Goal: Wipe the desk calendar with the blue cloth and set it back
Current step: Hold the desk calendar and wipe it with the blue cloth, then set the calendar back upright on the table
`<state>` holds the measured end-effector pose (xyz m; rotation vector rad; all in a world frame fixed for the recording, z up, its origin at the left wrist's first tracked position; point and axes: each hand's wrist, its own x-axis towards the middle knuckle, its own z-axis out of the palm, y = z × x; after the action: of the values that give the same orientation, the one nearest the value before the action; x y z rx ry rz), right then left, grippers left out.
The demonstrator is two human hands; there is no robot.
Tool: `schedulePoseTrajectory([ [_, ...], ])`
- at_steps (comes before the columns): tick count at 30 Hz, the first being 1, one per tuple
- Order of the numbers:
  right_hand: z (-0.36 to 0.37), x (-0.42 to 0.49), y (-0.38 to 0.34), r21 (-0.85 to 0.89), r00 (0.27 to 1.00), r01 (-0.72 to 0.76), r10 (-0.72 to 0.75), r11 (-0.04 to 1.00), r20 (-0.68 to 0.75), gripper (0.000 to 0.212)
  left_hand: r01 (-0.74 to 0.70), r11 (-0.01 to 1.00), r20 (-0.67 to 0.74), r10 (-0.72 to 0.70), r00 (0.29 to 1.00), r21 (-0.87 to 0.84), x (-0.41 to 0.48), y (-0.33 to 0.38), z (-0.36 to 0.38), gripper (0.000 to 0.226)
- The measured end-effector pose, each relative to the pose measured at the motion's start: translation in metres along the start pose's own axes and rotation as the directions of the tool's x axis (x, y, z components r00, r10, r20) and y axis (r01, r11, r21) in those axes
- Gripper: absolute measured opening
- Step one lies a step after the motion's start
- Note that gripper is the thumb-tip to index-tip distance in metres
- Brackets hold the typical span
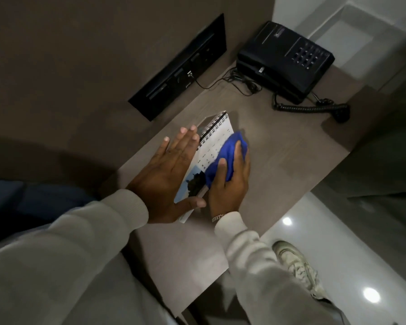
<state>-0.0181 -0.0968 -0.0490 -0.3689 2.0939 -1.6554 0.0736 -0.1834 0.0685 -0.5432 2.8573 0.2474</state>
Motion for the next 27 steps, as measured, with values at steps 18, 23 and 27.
schedulePoseTrajectory([
  [18,-0.133,0.037,-0.051,-0.332,0.741,0.146,0.12,0.932,0.66,0.049,0.156,0.986,-0.018,-0.155,0.988,0.052,0.0,0.008,0.006,0.102],
  [23,-0.158,0.141,-0.055,-0.523,0.649,0.616,-0.003,0.59,0.761,0.047,0.445,0.869,-0.263,-0.491,0.83,-0.219,-0.019,0.028,0.014,0.09],
  [27,-0.163,0.178,-0.035,-0.553,0.519,0.753,0.194,0.356,0.832,0.058,0.573,0.486,-0.313,-0.871,0.378,-0.66,-0.041,0.064,0.032,0.083],
])
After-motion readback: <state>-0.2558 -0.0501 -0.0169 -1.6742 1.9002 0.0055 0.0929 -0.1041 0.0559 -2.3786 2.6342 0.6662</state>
